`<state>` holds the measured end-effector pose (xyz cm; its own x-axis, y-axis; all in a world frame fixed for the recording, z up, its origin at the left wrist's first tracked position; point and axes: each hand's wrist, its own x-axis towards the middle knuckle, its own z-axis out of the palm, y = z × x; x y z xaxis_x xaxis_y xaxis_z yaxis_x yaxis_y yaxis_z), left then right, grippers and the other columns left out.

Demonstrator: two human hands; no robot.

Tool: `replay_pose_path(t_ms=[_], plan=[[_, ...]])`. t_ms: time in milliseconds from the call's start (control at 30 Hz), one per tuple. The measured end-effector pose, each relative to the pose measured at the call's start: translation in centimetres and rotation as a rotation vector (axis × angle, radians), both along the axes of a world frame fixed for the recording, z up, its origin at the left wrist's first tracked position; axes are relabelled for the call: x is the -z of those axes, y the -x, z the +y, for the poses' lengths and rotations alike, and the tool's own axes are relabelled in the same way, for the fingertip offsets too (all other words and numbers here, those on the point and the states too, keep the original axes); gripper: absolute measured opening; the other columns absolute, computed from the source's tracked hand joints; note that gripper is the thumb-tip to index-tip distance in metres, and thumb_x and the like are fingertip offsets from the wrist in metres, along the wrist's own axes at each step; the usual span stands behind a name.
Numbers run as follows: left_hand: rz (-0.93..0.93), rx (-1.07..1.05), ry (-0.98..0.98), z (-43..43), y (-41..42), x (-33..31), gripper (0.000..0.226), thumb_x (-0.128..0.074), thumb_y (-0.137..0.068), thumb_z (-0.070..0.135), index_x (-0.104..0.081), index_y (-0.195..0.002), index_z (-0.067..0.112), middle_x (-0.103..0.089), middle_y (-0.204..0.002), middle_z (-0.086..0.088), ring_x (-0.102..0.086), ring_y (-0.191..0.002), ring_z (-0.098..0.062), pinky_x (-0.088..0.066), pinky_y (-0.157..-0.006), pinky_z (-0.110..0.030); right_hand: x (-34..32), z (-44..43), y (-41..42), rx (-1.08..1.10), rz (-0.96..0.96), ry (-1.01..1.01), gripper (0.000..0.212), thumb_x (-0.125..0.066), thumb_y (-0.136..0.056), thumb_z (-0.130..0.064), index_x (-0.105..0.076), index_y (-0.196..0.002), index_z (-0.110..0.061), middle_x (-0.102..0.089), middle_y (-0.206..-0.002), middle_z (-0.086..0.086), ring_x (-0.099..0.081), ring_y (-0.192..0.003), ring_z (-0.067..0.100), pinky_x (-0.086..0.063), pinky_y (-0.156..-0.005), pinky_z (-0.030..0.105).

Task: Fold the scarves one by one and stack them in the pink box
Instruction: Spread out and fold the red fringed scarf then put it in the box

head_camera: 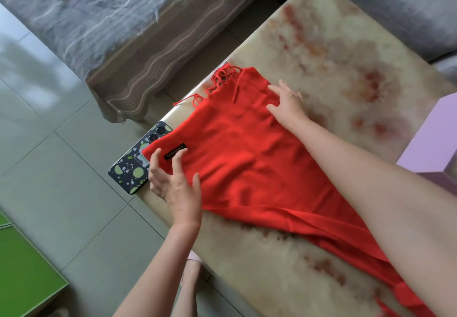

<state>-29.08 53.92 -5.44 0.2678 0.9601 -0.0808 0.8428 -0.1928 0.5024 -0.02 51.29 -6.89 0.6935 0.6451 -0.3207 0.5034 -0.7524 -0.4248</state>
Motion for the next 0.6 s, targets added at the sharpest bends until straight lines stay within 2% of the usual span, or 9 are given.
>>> replay_pose_path(t_ms=[100, 200, 300, 400, 467, 533, 600], plan=[[-0.111, 0.211, 0.047, -2.5, 0.2, 0.7, 0.045, -0.075, -0.071, 0.015, -0.062, -0.112, 0.029, -0.049, -0.123, -0.001, -0.04, -0.119, -0.024, -0.026, -0.096, -0.033, -0.1, -3.8, -0.5, 0.141, 0.043, -0.105, 0.056, -0.066, -0.083, -0.012, -0.048, -0.135, -0.009, -0.045, -0.139, 0.015, -0.042, -0.13, 0.027, -0.029, -0.11, 0.033], [-0.166, 0.461, 0.212, -5.6, 0.5, 1.3, 0.028, -0.073, -0.074, 0.022, -0.066, -0.101, 0.028, -0.06, -0.101, 0.008, -0.054, -0.098, -0.02, -0.032, -0.08, -0.027, -0.3, -8.3, -0.7, 0.252, 0.002, -0.077, 0.044, -0.072, -0.079, -0.016, -0.059, -0.12, -0.01, -0.053, -0.121, 0.015, -0.051, -0.114, 0.031, -0.038, -0.102, 0.036], [-0.12, 0.599, 0.274, -8.7, 0.1, 1.9, 0.032, -0.067, -0.072, 0.034, -0.068, -0.103, 0.028, -0.063, -0.1, 0.011, -0.052, -0.097, -0.018, -0.032, -0.08, -0.026, -0.1, -13.2, -0.7, 0.262, -0.051, 0.041, 0.038, -0.075, -0.077, -0.022, -0.063, -0.113, -0.013, -0.054, -0.116, 0.015, -0.048, -0.114, 0.033, -0.035, -0.1, 0.035], [-0.07, 0.692, 0.272, -10.6, -0.9, 2.0, 0.036, -0.072, -0.073, 0.033, -0.065, -0.108, 0.03, -0.061, -0.095, 0.013, -0.05, -0.096, -0.017, -0.023, -0.079, -0.022, -0.5, -17.7, 0.0, 0.242, -0.107, 0.101, 0.044, -0.076, -0.076, -0.023, -0.059, -0.117, -0.014, -0.051, -0.117, 0.014, -0.043, -0.115, 0.033, -0.03, -0.099, 0.034], [-0.03, 0.736, 0.302, -11.3, -1.6, 1.8, 0.039, -0.073, -0.073, 0.03, -0.064, -0.111, 0.029, -0.06, -0.097, 0.01, -0.051, -0.095, -0.02, -0.028, -0.08, -0.026, -0.8, -20.0, 0.9, 0.195, -0.165, 0.065, 0.041, -0.076, -0.075, -0.025, -0.061, -0.112, -0.015, -0.053, -0.112, 0.012, -0.046, -0.11, 0.031, -0.032, -0.096, 0.036], [0.001, 0.768, 0.281, -11.9, -2.1, 1.6, 0.043, -0.075, -0.07, 0.025, -0.063, -0.112, 0.027, -0.059, -0.101, 0.003, -0.052, -0.093, -0.023, -0.036, -0.078, -0.033, -1.2, -21.9, 2.3, 0.113, -0.099, -0.049, 0.029, -0.078, -0.075, -0.028, -0.066, -0.098, -0.015, -0.061, -0.098, 0.007, -0.054, -0.094, 0.027, -0.041, -0.09, 0.04], [0.05, 0.784, 0.264, -12.2, -2.3, 1.6, 0.04, -0.075, -0.07, 0.024, -0.063, -0.108, 0.026, -0.061, -0.097, 0.003, -0.053, -0.09, -0.024, -0.036, -0.075, -0.034, -1.7, -24.0, 4.6, 0.009, 0.055, -0.07, 0.024, -0.077, -0.074, -0.035, -0.068, -0.087, -0.018, -0.065, -0.087, 0.0, -0.055, -0.083, 0.02, -0.045, -0.082, 0.038]])
